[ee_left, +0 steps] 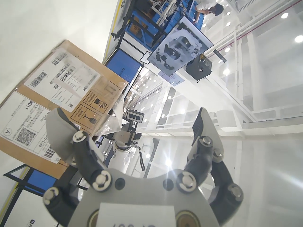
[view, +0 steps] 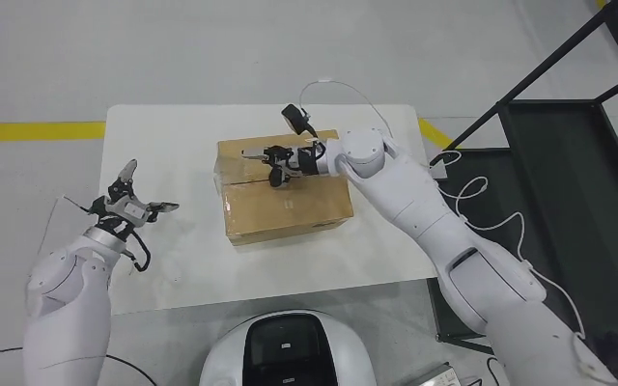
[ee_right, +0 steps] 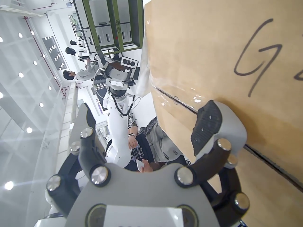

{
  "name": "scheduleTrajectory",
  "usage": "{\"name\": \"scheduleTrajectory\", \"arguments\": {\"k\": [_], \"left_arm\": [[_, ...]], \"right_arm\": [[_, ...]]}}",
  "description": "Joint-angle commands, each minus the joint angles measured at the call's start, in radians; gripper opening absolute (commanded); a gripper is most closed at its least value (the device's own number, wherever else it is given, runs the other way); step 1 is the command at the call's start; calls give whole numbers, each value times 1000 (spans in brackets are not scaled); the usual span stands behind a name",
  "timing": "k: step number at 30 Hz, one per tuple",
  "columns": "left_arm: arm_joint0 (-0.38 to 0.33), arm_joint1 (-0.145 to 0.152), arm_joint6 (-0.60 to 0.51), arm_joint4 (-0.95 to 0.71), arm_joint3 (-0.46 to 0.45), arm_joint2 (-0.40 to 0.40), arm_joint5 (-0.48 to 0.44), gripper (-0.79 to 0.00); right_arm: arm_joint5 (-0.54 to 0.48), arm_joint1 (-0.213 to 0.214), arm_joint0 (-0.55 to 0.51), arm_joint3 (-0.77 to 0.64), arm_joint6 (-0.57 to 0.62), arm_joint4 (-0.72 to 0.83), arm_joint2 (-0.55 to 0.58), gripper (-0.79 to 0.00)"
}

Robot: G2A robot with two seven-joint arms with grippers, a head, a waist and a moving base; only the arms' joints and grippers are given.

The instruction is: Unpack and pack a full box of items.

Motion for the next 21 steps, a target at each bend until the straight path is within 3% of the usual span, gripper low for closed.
{"name": "scheduleTrajectory", "arguments": {"k": [1, 8, 21], "left_arm": [[-21, -3, 1, 4, 22, 29, -19, 0], [-71, -9, -5, -12, 82, 87, -74, 0], [-55, 4, -8, -51, 41, 40, -41, 0]], "right_arm": [[-4, 4, -6, -3, -4, -7, 12, 0], [-1, 34, -52, -37, -3, -21, 87, 0], [36, 110, -160, -107, 29, -46, 277, 0]]}}
